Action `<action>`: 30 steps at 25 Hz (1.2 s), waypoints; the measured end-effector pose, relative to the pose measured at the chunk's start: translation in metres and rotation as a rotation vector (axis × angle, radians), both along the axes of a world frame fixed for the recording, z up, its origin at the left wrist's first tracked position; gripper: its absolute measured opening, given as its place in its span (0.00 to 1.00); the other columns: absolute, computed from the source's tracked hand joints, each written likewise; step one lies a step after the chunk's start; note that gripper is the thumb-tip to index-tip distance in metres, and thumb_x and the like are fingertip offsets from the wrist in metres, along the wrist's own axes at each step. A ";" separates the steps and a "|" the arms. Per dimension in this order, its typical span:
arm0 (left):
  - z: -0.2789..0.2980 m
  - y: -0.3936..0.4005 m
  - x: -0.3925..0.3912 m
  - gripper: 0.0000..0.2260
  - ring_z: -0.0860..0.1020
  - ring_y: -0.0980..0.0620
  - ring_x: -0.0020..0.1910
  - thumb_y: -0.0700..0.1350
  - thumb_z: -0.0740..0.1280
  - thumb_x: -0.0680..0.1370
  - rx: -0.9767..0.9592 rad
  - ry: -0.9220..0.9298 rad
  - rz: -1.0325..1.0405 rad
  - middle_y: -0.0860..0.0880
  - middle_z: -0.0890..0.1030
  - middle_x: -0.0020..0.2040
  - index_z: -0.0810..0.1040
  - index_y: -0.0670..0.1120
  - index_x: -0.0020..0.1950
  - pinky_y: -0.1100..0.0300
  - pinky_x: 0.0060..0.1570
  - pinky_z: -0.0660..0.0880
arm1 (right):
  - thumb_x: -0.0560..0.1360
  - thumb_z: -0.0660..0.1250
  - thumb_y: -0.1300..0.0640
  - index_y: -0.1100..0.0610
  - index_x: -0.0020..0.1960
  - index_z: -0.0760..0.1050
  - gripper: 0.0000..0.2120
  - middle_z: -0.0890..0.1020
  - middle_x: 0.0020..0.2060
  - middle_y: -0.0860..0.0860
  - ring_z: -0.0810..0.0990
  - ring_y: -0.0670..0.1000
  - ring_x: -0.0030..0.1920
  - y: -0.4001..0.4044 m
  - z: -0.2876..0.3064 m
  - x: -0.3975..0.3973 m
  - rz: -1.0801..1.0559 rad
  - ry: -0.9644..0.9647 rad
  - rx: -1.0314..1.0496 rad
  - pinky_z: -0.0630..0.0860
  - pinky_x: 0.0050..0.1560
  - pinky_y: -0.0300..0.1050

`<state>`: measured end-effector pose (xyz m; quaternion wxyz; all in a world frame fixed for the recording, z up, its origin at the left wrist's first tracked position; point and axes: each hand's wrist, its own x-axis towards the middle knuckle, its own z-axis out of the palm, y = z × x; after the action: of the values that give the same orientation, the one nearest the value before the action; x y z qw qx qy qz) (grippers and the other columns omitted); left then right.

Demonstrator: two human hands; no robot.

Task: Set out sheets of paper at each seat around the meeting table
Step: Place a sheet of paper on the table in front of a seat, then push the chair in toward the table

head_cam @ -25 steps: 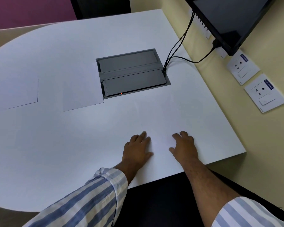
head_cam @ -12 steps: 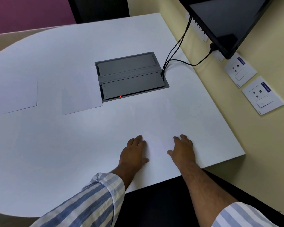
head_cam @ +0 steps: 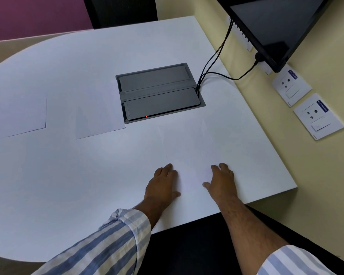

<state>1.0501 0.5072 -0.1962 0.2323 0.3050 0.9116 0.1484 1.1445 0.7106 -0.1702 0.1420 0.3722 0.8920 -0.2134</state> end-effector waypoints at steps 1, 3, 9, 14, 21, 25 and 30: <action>0.001 -0.002 0.000 0.39 0.56 0.48 0.82 0.59 0.75 0.74 0.039 -0.028 0.016 0.53 0.54 0.85 0.62 0.52 0.81 0.47 0.70 0.74 | 0.77 0.77 0.52 0.56 0.79 0.68 0.35 0.63 0.79 0.56 0.64 0.60 0.77 0.001 0.002 0.000 -0.018 0.011 -0.010 0.74 0.71 0.52; 0.006 -0.009 -0.001 0.40 0.56 0.51 0.81 0.61 0.75 0.74 0.146 -0.088 0.062 0.57 0.51 0.86 0.61 0.55 0.82 0.49 0.72 0.71 | 0.76 0.78 0.52 0.56 0.79 0.68 0.35 0.64 0.79 0.56 0.66 0.61 0.76 0.005 0.008 -0.002 -0.064 0.028 -0.028 0.75 0.70 0.53; 0.043 -0.045 -0.008 0.35 0.61 0.48 0.81 0.60 0.74 0.75 0.247 -0.104 0.232 0.53 0.61 0.83 0.69 0.51 0.79 0.54 0.76 0.64 | 0.76 0.78 0.52 0.56 0.76 0.72 0.32 0.72 0.73 0.57 0.75 0.62 0.70 0.021 0.053 -0.011 -0.144 0.096 -0.039 0.79 0.63 0.55; 0.091 -0.084 -0.005 0.26 0.70 0.51 0.74 0.59 0.74 0.77 0.322 -0.067 0.451 0.52 0.73 0.74 0.76 0.50 0.71 0.62 0.69 0.65 | 0.75 0.77 0.46 0.55 0.76 0.72 0.33 0.72 0.72 0.58 0.77 0.63 0.69 0.003 0.095 -0.031 -0.111 0.140 -0.130 0.79 0.64 0.57; 0.133 -0.184 0.010 0.15 0.75 0.56 0.68 0.53 0.73 0.79 0.438 -0.103 0.653 0.57 0.78 0.65 0.80 0.52 0.65 0.64 0.64 0.67 | 0.75 0.77 0.46 0.56 0.78 0.68 0.36 0.73 0.73 0.59 0.78 0.57 0.65 -0.094 0.146 -0.060 0.127 0.129 -0.341 0.75 0.60 0.46; 0.149 -0.266 0.014 0.13 0.74 0.57 0.66 0.54 0.73 0.79 0.484 -0.155 0.784 0.58 0.78 0.62 0.80 0.56 0.62 0.61 0.63 0.70 | 0.75 0.77 0.43 0.52 0.78 0.67 0.37 0.72 0.75 0.55 0.78 0.54 0.66 -0.166 0.169 -0.054 0.234 0.157 -0.383 0.73 0.58 0.44; 0.168 -0.372 0.020 0.10 0.74 0.57 0.66 0.51 0.72 0.79 0.536 -0.130 0.831 0.59 0.77 0.60 0.80 0.57 0.60 0.61 0.62 0.71 | 0.76 0.75 0.44 0.49 0.72 0.73 0.27 0.79 0.66 0.50 0.81 0.51 0.60 -0.270 0.201 -0.048 0.248 0.279 -0.356 0.81 0.60 0.50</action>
<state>1.0701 0.1348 -0.0286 0.1232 -0.0448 0.8696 0.4760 1.0961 0.4409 0.0308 0.1058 0.1959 0.8902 -0.3974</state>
